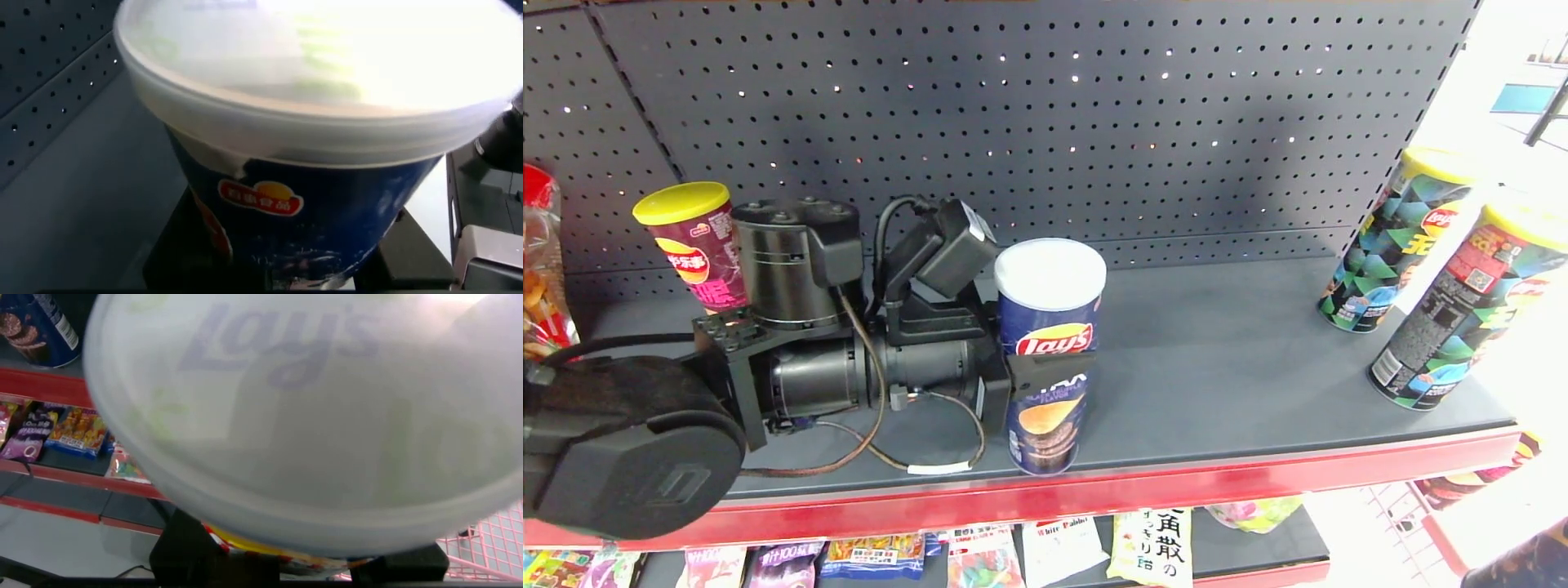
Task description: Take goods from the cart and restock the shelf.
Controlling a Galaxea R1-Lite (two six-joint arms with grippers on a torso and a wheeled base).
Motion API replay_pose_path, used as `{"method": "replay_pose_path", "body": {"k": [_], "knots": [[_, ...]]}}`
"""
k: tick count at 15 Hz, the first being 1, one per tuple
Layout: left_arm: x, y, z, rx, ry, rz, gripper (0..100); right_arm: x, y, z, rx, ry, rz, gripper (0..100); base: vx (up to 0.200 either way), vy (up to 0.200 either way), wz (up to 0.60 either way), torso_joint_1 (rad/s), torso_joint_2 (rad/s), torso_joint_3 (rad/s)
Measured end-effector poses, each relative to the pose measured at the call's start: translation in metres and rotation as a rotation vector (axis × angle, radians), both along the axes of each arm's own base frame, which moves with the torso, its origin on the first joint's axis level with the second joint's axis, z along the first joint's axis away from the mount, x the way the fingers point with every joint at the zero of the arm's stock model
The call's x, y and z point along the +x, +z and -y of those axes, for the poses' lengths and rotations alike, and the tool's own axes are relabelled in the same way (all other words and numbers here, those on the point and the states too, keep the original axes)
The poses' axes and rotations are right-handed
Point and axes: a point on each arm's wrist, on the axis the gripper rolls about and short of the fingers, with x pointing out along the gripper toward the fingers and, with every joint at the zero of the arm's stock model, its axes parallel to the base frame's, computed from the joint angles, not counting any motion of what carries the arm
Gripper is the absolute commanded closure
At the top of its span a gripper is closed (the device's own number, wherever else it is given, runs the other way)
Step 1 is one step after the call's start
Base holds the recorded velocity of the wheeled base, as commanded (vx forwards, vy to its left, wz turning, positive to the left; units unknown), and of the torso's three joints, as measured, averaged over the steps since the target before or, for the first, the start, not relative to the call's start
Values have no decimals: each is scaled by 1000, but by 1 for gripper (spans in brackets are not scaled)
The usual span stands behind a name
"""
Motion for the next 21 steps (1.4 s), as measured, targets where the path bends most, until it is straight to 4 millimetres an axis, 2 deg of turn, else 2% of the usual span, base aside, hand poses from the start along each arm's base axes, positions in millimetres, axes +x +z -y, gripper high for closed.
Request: {"method": "replay_pose_path", "body": {"k": [5,6,14,18,21], "knots": [[-1,-3,-1,-1,4,-21,100,0,0,0,0,1,-3,100,0,0,0,0,0,0],[-1,-3,-1,0,5,-23,0,0,0,0,-1,2,-3,100,0,0,0,0,0,0],[-4,-1,-8,-4,48,-32,0,4,5,0,0,14,-3,100,0,0,0,0,0,0],[-24,4,-27,-27,131,-75,0,17,21,-3,2,86,-18,100,0,0,0,0,0,0],[-41,8,-43,-35,212,-66,0,37,40,-8,0,164,-37,100,0,0,0,0,0,0]]}}
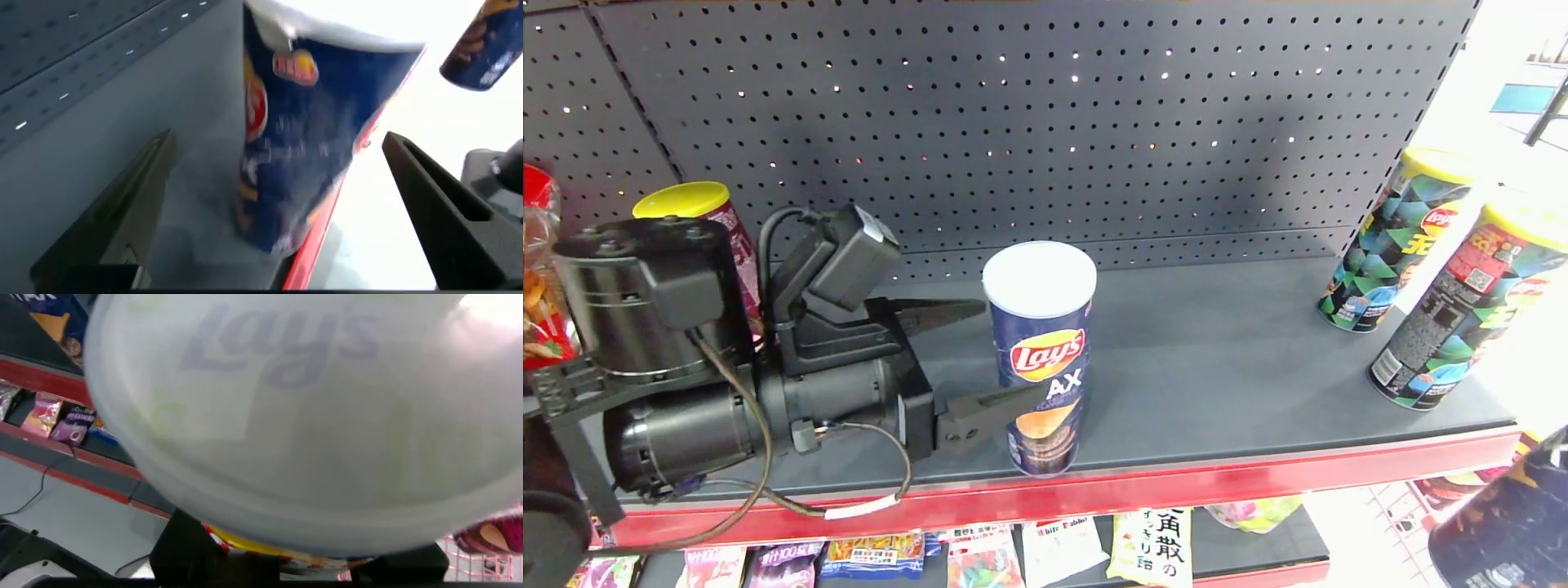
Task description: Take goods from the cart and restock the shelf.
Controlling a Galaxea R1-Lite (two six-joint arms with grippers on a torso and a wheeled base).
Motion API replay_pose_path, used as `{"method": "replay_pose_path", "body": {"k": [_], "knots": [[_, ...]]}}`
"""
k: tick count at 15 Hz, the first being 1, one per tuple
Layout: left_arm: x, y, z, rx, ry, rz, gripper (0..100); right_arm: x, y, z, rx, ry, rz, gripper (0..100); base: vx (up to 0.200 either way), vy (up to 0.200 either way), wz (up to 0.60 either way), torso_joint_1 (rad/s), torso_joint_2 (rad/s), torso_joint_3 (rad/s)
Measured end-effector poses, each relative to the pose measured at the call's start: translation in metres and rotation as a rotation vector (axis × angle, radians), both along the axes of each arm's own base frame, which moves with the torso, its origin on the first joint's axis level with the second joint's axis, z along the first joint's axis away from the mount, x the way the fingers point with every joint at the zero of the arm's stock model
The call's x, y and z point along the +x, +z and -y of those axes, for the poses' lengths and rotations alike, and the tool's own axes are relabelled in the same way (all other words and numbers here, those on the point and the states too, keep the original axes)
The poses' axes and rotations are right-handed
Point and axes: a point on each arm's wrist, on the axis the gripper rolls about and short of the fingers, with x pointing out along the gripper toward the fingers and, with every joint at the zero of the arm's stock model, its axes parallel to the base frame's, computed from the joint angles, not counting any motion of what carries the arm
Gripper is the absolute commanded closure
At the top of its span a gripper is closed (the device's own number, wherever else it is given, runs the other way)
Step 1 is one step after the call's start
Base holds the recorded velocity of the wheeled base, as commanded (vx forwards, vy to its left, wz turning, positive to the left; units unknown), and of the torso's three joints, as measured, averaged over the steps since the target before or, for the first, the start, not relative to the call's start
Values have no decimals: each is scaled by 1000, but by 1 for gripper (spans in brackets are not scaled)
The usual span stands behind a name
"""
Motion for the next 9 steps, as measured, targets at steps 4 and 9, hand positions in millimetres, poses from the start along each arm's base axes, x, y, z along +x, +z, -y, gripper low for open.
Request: {"method": "replay_pose_path", "body": {"k": [4,9], "knots": [[-23,-5,-20,26,146,5,0,52,22,-19,10,101,51,100,0,0,0,0,0,0],[-52,-8,-41,61,191,-27,0,123,37,-61,0,218,33,100,0,0,0,0,0,0]]}}
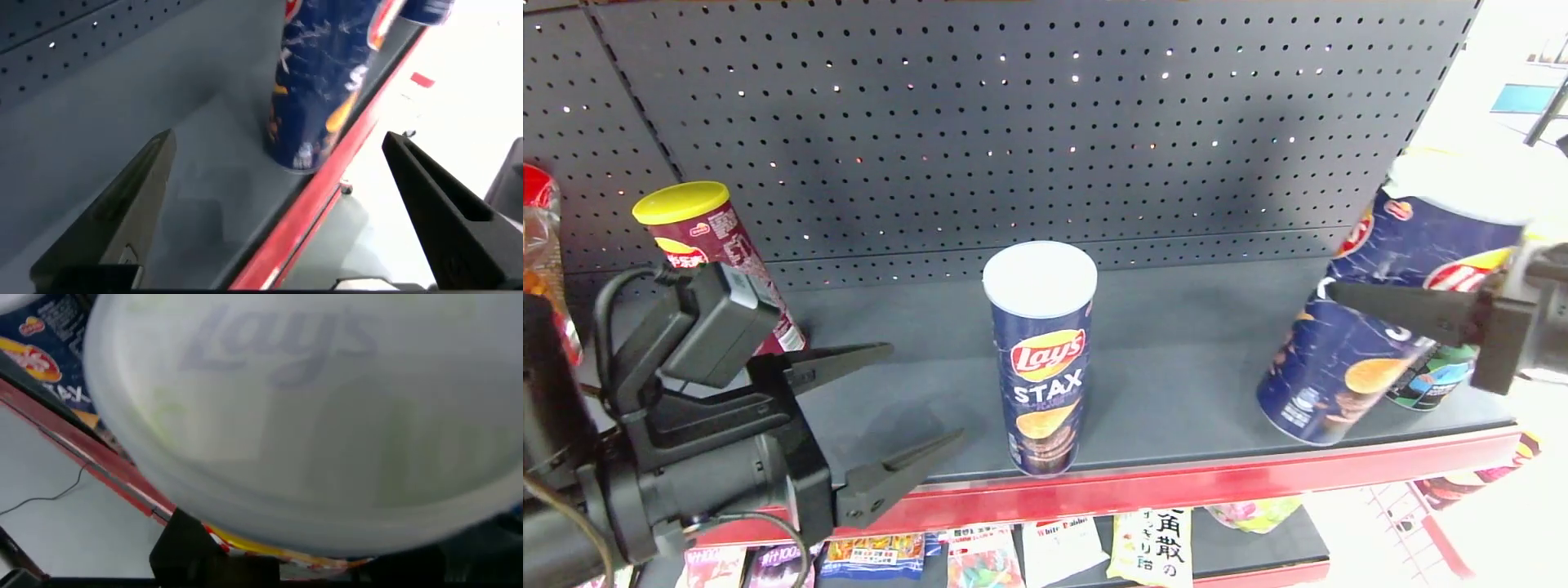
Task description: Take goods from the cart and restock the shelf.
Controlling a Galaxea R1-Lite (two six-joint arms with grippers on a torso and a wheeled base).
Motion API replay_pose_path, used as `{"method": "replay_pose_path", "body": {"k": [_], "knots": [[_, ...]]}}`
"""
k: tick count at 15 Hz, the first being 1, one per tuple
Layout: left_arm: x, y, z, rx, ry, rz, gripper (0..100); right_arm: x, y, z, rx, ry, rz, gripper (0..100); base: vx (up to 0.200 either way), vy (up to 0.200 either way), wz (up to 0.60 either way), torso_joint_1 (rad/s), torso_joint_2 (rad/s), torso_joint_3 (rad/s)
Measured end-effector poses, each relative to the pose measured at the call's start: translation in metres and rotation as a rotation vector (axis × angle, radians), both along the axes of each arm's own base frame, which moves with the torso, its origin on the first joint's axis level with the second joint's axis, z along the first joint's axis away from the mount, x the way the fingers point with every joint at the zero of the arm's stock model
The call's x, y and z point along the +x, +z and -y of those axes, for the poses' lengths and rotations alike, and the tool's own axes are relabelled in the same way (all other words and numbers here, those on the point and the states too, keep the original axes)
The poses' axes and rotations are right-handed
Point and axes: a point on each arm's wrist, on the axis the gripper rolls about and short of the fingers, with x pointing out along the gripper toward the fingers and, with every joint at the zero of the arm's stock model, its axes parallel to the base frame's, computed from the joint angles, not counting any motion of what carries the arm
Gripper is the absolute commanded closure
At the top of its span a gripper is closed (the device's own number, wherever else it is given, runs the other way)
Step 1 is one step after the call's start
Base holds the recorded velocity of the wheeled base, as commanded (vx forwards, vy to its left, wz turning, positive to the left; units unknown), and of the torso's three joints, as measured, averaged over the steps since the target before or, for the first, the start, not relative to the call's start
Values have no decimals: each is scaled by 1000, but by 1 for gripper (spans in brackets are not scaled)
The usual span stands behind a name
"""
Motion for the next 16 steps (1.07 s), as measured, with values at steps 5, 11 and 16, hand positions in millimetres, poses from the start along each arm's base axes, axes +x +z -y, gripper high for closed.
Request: {"method": "replay_pose_path", "body": {"k": [5,11,16], "knots": [[-22,-4,-17,-7,39,19,0,74,0,-39,11,31,65,100,0,0,0,0,0,0],[-38,-14,-31,21,112,2,0,121,-6,-94,15,128,71,100,0,0,0,0,0,0],[-41,-15,-37,36,164,-8,0,145,-18,-125,13,177,59,100,0,0,0,0,0,0]]}}
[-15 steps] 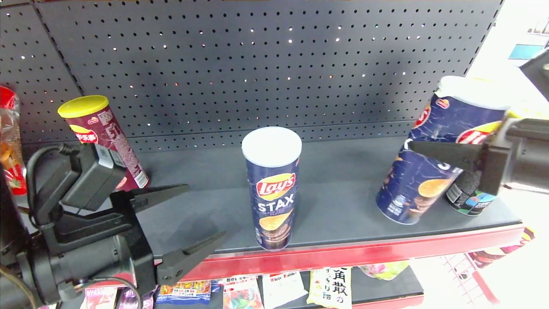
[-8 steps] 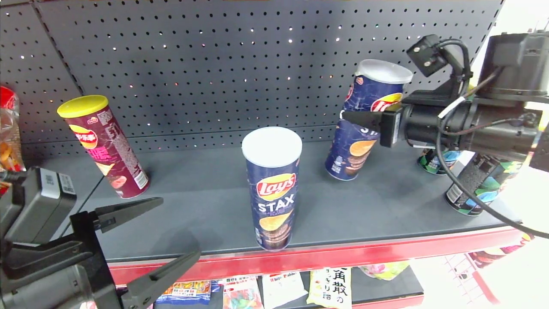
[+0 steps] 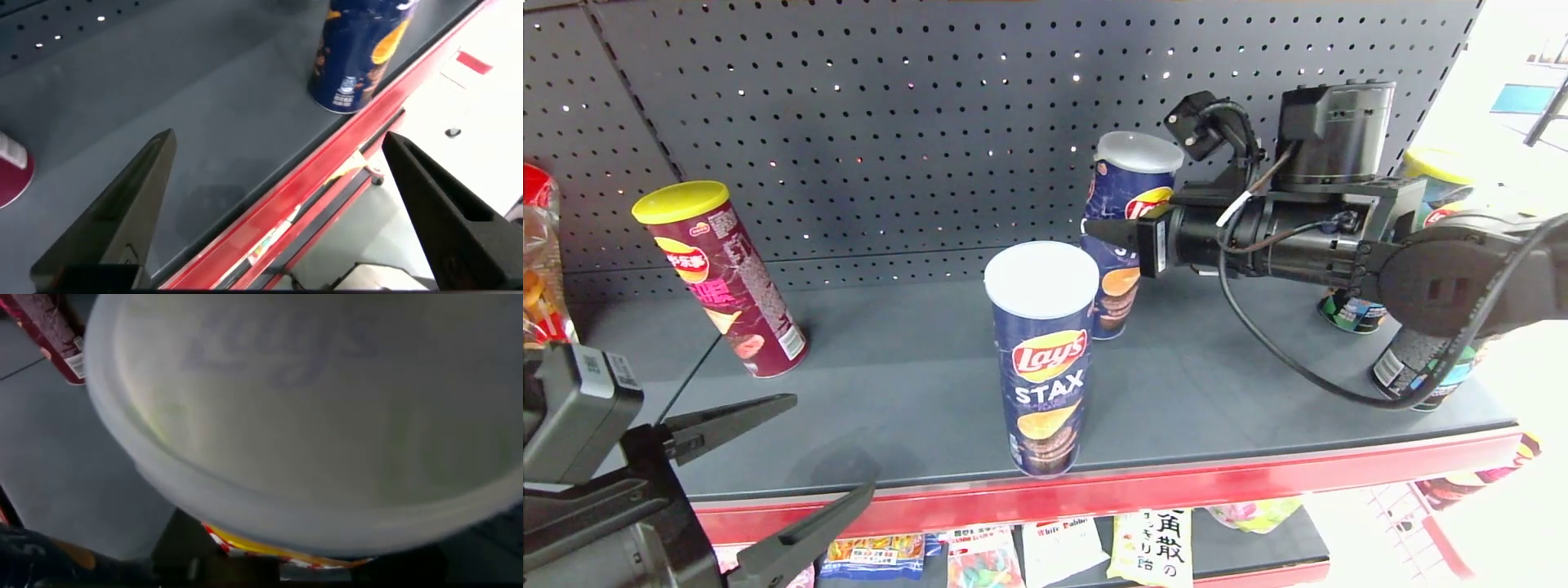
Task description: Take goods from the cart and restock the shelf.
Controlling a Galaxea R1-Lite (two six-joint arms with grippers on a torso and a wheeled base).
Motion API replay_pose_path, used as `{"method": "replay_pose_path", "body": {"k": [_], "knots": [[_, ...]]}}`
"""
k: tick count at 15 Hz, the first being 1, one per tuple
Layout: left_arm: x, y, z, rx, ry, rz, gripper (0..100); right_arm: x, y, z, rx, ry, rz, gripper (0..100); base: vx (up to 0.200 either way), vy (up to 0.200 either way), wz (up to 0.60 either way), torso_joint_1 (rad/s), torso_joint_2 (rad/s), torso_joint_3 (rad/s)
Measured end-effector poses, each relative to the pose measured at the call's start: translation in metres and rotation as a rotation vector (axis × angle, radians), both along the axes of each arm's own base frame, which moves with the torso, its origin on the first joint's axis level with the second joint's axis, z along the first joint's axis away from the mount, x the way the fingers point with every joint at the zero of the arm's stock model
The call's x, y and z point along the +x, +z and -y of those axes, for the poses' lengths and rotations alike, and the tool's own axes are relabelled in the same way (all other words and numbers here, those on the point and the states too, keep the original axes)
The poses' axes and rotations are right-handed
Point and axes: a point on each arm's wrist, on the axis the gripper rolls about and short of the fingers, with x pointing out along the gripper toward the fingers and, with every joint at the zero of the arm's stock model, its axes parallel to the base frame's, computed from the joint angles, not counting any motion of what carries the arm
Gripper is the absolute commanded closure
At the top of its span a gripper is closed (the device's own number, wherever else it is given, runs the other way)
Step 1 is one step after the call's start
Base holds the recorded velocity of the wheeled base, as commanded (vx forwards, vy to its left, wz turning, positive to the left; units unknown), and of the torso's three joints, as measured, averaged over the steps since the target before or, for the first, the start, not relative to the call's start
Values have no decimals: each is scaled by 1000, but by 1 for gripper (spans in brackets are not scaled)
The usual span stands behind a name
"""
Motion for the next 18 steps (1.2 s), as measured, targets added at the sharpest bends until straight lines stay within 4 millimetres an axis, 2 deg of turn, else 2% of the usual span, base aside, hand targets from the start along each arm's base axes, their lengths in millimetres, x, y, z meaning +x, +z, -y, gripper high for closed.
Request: {"method": "replay_pose_path", "body": {"k": [5,10,13,14,18], "knots": [[-1,2,-3,-5,16,9,0,13,-13,-12,-15,5,-19,100,0,0,0,0,0,0],[-3,3,-4,-7,17,12,0,14,-16,-34,-17,27,-14,100,0,0,0,0,0,0],[-6,2,-6,-8,19,10,0,15,-22,-39,-24,35,-25,100,0,0,0,0,0,0],[-7,0,-7,5,20,-10,0,15,-24,-39,-26,34,-27,0,0,0,0,0,0,0],[-9,3,-8,2,19,-4,0,14,-26,-39,-29,9,-39,0,0,0,0,0,0,0]]}}
